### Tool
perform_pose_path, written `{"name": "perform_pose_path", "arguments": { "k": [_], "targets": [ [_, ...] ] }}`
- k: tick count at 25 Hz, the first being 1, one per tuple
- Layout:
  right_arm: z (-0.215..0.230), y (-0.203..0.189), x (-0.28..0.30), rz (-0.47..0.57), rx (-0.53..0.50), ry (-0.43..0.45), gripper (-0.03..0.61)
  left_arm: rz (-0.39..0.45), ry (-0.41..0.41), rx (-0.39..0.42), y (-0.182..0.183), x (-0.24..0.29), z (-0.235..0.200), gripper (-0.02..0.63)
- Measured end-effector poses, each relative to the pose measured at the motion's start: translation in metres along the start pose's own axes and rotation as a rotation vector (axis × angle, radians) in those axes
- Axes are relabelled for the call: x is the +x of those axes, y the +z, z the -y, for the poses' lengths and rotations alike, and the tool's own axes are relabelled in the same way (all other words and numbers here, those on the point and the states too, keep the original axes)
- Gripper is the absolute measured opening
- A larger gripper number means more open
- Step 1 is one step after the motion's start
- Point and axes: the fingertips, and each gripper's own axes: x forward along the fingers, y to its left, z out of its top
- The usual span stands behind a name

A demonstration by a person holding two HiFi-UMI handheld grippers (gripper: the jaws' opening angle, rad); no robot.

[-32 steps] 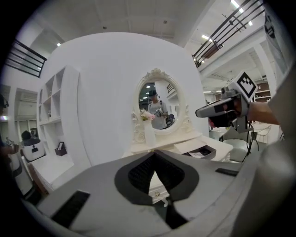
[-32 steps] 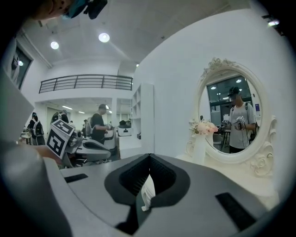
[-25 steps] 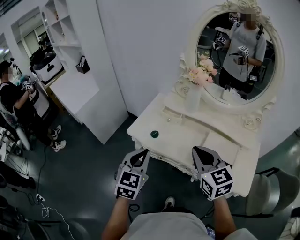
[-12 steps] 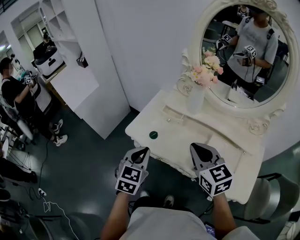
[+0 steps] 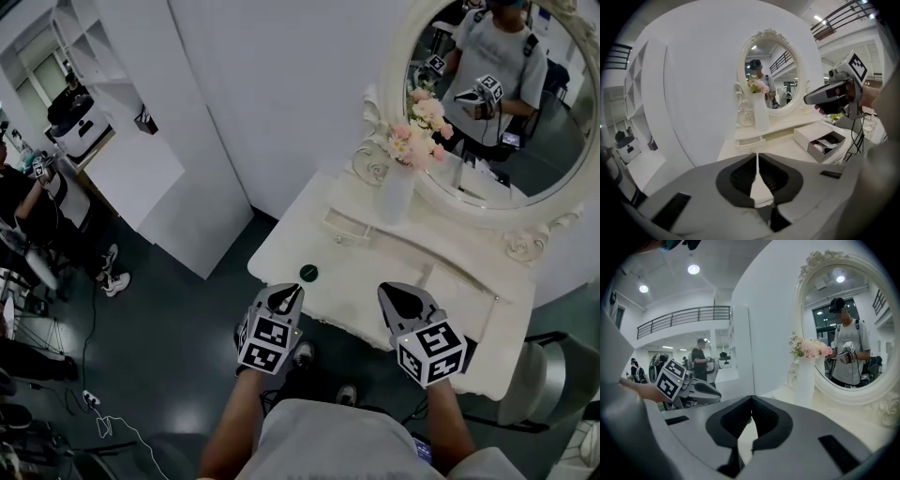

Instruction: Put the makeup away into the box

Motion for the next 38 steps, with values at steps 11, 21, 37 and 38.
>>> {"name": "perform_pose_path", "arguments": {
  "k": [11, 21, 37, 38],
  "targets": [
    [0.020, -0.012, 0.050, -0.106, 0.074, -0.122, 0.000, -0.127, -0.215, 0.035, -0.033, 0.083, -0.027, 0.064],
    [0.041, -0.039, 0.072, -0.182, 0.162, -0.224, 0.000, -0.245, -0.353, 0.053, -0.084, 0.152, -0.027, 0.066],
    [0.044, -0.064, 0.087, -0.226, 0.252, -0.342, 0.000, -0.372, -0.476, 0.177, -0.129, 0.186, -0.017, 0.178],
    [0.043, -0.064, 0.086, -0.228, 0.255, -0.347, 0.000, -0.380, -0.481, 0.186, -0.132, 0.186, -0.017, 0.184]
  ]
}}
